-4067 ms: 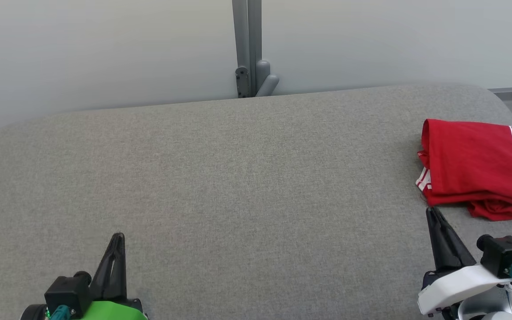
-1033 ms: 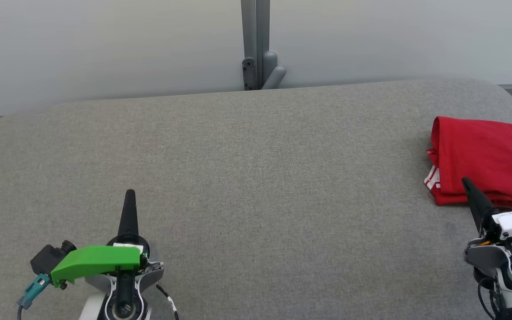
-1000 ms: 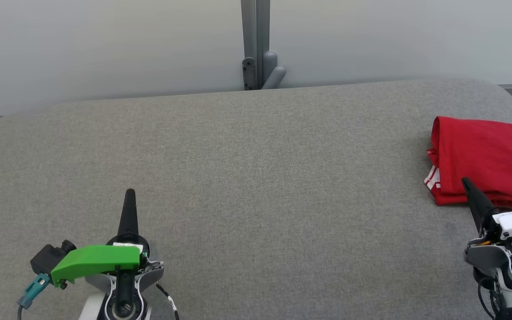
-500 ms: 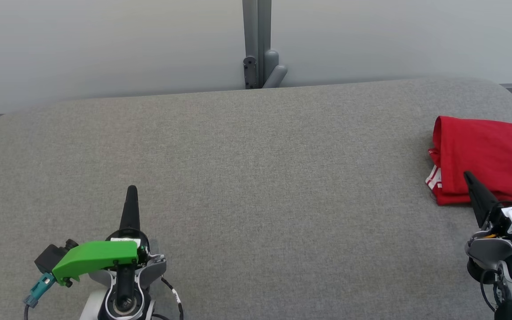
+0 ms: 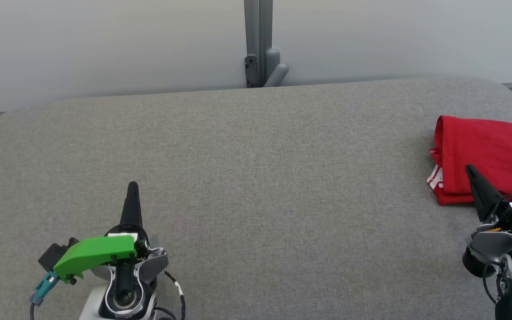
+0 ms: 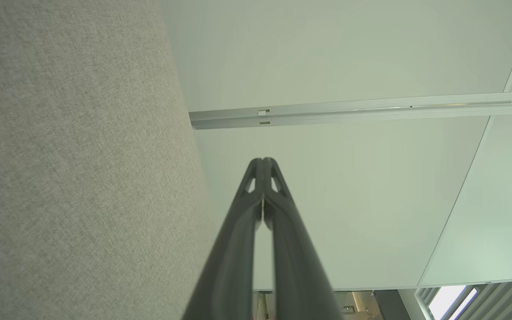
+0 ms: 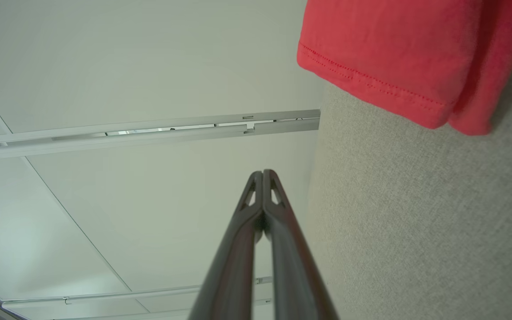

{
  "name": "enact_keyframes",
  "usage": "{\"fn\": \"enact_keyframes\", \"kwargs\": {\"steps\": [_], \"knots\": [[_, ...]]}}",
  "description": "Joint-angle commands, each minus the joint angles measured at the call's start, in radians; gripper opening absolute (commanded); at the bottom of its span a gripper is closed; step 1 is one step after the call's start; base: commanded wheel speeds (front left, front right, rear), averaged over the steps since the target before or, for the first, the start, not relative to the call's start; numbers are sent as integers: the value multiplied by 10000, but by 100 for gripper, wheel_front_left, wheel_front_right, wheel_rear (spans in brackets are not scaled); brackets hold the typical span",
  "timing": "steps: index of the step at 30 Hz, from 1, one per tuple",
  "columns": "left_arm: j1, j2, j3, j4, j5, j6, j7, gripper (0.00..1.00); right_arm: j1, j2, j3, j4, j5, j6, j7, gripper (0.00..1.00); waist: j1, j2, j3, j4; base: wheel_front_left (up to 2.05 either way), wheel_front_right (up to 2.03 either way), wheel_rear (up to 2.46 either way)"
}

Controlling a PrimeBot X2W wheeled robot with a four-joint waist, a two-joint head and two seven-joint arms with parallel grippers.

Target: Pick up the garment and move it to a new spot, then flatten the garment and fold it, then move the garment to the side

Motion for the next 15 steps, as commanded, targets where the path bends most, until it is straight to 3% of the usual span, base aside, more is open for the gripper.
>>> {"fn": "enact_keyframes", "kwargs": {"steps": [1, 15], "knots": [[-231, -20, -4, 59, -213, -93, -11, 0, -167, -52, -59, 72, 216, 4, 89, 0, 0, 0, 4, 4, 0, 0, 0], [-206, -16, -5, 63, -211, -81, -14, 0, -134, -59, -47, 80, 232, 4, 79, 0, 0, 0, 6, 6, 0, 0, 0]]}}
